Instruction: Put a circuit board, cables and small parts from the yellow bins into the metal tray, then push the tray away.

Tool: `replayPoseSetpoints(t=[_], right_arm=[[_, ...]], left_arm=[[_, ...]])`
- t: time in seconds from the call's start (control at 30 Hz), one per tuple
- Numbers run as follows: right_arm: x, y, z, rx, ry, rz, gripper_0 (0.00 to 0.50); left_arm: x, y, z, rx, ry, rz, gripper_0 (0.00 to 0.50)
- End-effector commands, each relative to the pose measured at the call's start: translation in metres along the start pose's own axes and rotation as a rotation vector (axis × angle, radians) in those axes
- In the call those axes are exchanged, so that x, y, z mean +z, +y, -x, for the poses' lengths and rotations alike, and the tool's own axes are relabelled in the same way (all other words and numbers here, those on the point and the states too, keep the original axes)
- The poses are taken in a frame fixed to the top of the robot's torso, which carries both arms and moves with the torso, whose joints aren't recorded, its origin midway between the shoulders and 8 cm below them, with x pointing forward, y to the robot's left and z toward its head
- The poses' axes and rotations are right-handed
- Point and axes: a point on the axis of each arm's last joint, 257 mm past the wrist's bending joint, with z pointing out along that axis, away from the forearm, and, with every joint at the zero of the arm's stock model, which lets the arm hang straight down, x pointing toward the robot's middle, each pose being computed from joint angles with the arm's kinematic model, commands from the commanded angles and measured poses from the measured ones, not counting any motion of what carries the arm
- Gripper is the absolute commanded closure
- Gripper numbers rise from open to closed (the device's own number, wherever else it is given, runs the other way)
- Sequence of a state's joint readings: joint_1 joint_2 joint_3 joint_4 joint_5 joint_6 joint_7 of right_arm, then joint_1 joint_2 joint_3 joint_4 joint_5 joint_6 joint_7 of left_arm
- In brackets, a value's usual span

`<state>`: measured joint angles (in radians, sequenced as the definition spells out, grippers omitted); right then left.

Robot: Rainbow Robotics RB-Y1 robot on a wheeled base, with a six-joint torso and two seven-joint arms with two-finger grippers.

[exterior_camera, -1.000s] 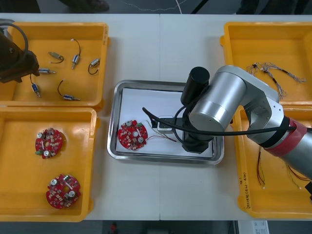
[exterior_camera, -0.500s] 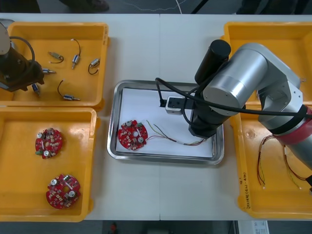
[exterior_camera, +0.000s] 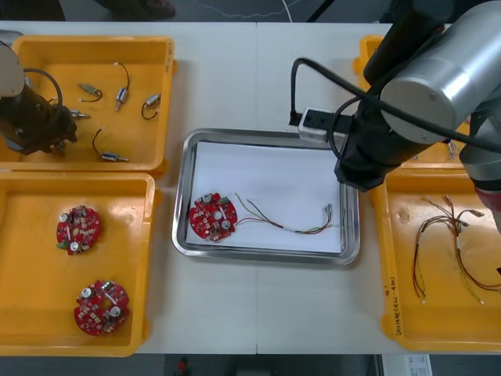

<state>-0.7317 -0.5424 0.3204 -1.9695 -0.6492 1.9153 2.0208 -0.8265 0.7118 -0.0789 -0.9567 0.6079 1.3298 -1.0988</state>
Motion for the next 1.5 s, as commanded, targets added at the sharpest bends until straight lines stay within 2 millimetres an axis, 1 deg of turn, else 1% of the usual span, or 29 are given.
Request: replayPoseSetpoints(t=[0.03, 0.17, 0.2, 0.23, 0.27, 0.3, 0.33, 0.37, 0.4, 0.43, 0.53, 0.57, 0.7, 0.8, 0.87, 0.93, 1.0, 1.07, 1.17, 1.23, 1.27, 1.3, 1.33, 1.47, 1.5], right_arm=[[-0.033, -0.027, 0.002, 0.080, -0.086, -0.072, 0.000], [-0.044, -0.042, -0.012, 0.104, -0.081, -0.097, 0.000], [-0.046, -0.047, -0.018, 0.118, -0.077, -0.107, 0.000], [-0.049, -0.052, -0.024, 0.134, -0.075, -0.116, 0.000], [-0.050, -0.055, -0.027, 0.144, -0.072, -0.122, 0.000], [-0.053, -0.062, -0.031, 0.159, -0.070, -0.136, 0.000], [-0.055, -0.065, -0.034, 0.169, -0.069, -0.143, 0.000], [-0.058, -0.072, -0.038, 0.192, -0.069, -0.159, 0.000], [-0.062, -0.078, -0.042, 0.209, -0.071, -0.170, 0.000], [-0.063, -0.081, -0.045, 0.219, -0.071, -0.174, 0.000], [-0.068, -0.096, -0.064, 0.280, -0.060, -0.183, 0.000], [-0.068, -0.099, -0.067, 0.290, -0.057, -0.183, 0.000], [-0.073, -0.118, -0.095, 0.370, -0.039, -0.191, 0.000], [-0.077, -0.130, -0.116, 0.426, -0.019, -0.197, 0.000], [-0.078, -0.139, -0.132, 0.472, 0.001, -0.206, 0.000], [-0.078, -0.143, -0.142, 0.497, 0.015, -0.210, 0.000], [-0.079, -0.149, -0.154, 0.533, 0.028, -0.221, 0.000], [-0.081, -0.154, -0.164, 0.557, 0.039, -0.233, 0.000], [-0.082, -0.158, -0.176, 0.580, 0.058, -0.232, 0.000], [-0.076, -0.158, -0.187, 0.599, 0.079, -0.210, 0.000], [-0.075, -0.157, -0.189, 0.602, 0.083, -0.203, 0.000], [-0.070, -0.156, -0.196, 0.617, 0.095, -0.179, 0.000], [-0.069, -0.156, -0.197, 0.619, 0.098, -0.175, 0.000], [-0.064, -0.162, -0.203, 0.633, 0.110, -0.130, 0.000], [-0.067, -0.168, -0.205, 0.621, 0.116, -0.126, 0.000]], left_arm=[[-0.006, -0.019, 0.013, 0.103, -0.047, -0.038, 0.000], [-0.005, -0.018, 0.013, 0.110, -0.048, -0.033, 0.000], [-0.005, -0.018, 0.014, 0.110, -0.049, -0.034, 0.082], [-0.006, -0.018, 0.014, 0.111, -0.050, -0.032, 0.192], [-0.005, -0.019, 0.013, 0.111, -0.048, -0.035, 0.227], [-0.005, -0.018, 0.013, 0.111, -0.047, -0.034, 0.312], [-0.005, -0.019, 0.013, 0.113, -0.048, -0.035, 0.347], [-0.005, -0.017, 0.013, 0.112, -0.048, -0.033, 0.435], [-0.005, -0.018, 0.013, 0.114, -0.047, -0.034, 0.498], [-0.004, -0.017, 0.012, 0.115, -0.044, -0.032, 0.497], [-0.004, -0.017, 0.011, 0.116, -0.044, -0.031, 0.500], [-0.004, -0.017, 0.011, 0.116, -0.044, -0.031, 0.500], [-0.004, -0.017, 0.012, 0.118, -0.045, -0.034, 0.500], [-0.010, -0.017, 0.016, 0.123, -0.047, -0.036, 0.500], [-0.019, -0.017, 0.019, 0.129, -0.038, -0.030, 0.500], [-0.028, -0.019, 0.021, 0.132, -0.030, -0.031, 0.500], [-0.043, -0.021, 0.023, 0.134, -0.024, -0.038, 0.500], [-0.055, -0.023, 0.023, 0.139, -0.017, -0.042, 0.499], [-0.072, -0.029, 0.024, 0.159, -0.020, -0.045, 0.500], [-0.083, -0.032, 0.025, 0.180, -0.026, -0.039, 0.500], [-0.086, -0.034, 0.025, 0.186, -0.029, -0.040, 0.500], [-0.094, -0.037, 0.025, 0.204, -0.035, -0.038, 0.500], [-0.095, -0.038, 0.024, 0.206, -0.036, -0.038, 0.500], [-0.112, -0.047, 0.021, 0.239, -0.040, -0.035, 0.499], [-0.118, -0.051, 0.020, 0.250, -0.043, -0.037, 0.499]])
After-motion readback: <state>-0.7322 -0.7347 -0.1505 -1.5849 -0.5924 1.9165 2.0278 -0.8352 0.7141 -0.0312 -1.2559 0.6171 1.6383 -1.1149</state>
